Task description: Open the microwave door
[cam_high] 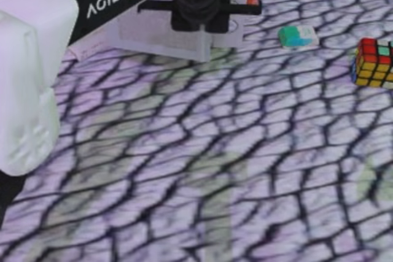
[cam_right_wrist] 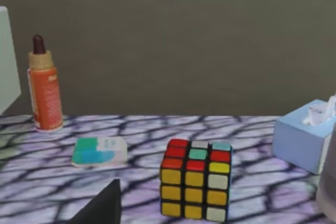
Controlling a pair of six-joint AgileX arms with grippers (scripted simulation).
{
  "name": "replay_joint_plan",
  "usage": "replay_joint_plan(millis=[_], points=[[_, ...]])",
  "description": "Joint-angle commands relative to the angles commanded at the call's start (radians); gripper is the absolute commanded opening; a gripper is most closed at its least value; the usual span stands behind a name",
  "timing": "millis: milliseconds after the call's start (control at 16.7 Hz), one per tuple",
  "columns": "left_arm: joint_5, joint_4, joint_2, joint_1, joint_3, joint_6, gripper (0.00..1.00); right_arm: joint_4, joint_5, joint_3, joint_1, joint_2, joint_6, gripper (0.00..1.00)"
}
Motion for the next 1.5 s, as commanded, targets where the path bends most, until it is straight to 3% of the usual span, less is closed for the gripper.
replay_joint_plan(millis=[360,1500], points=[[0.039,0.075,-0.087,0.013,-0.153,0.081,0.0,0.0,0.0,0.0,0.0,0.0,0.0,1.0],[0.04,0.076,-0.087,0.013,-0.154,0.082,0.0,0.0,0.0,0.0,0.0,0.0,0.0,1.0]])
